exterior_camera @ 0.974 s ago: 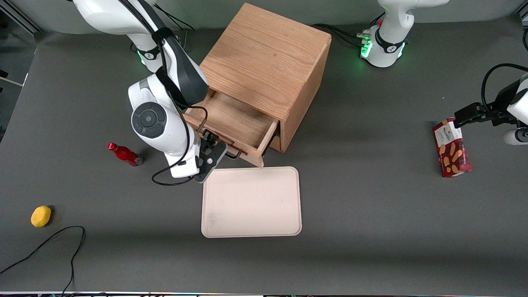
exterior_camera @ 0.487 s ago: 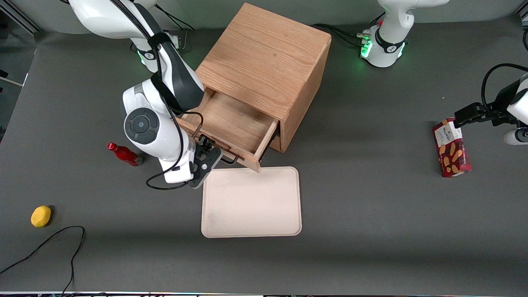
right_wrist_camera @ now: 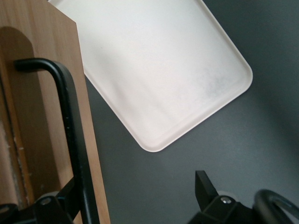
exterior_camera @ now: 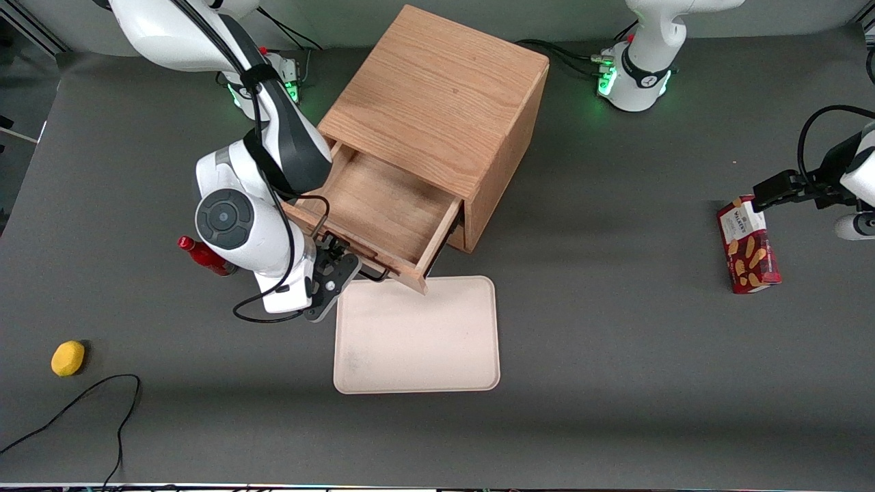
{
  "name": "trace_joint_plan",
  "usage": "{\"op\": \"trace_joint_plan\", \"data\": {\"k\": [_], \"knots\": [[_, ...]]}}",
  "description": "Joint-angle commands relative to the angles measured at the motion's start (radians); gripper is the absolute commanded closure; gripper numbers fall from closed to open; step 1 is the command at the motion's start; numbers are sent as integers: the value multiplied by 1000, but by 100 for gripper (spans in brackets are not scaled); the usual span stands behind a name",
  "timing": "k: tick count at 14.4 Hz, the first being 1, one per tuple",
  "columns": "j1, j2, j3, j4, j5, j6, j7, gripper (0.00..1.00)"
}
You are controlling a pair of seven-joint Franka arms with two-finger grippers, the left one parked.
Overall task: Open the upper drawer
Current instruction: 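Keep pulling the drawer further open with the right gripper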
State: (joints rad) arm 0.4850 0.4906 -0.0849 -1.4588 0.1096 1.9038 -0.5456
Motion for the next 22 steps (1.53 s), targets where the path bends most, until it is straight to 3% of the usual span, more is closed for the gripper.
{"op": "trace_joint_plan", "data": {"k": [1, 22], "knots": [[-5, 28, -15, 43, -4, -17, -28, 0], [-72, 83, -16, 147, 2, -37, -19, 0]]}}
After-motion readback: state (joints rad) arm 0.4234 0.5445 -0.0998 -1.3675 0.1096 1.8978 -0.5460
